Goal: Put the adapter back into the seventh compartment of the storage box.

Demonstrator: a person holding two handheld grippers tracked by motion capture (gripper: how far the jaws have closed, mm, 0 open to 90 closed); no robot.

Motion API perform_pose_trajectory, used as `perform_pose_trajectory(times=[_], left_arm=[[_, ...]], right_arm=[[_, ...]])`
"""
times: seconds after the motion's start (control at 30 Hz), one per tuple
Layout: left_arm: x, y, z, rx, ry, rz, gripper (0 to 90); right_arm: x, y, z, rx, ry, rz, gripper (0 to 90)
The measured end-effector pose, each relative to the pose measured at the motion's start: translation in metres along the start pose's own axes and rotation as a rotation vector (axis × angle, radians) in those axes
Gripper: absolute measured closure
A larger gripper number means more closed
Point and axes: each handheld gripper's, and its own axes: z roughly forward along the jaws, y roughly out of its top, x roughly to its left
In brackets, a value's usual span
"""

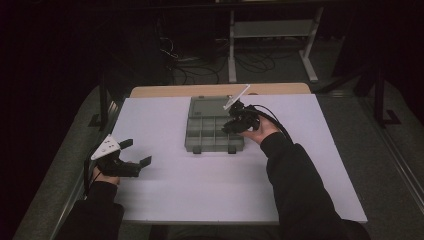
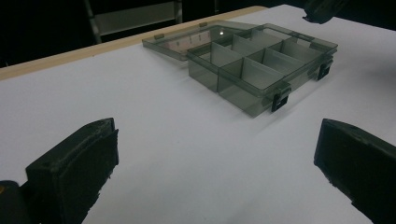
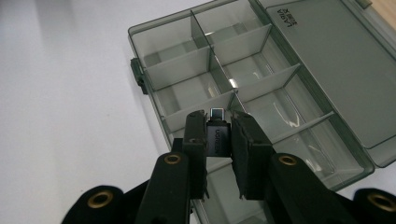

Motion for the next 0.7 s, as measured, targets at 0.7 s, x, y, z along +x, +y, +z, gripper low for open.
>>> perform_pose_trajectory(times=[0.7], left_arm=[[0.0, 0.0, 0.0, -0.001, -0.002, 0.0, 0.0]], right_arm=[[-0.005, -0.001, 0.022, 0.035, 0.018, 0.015, 74.4]])
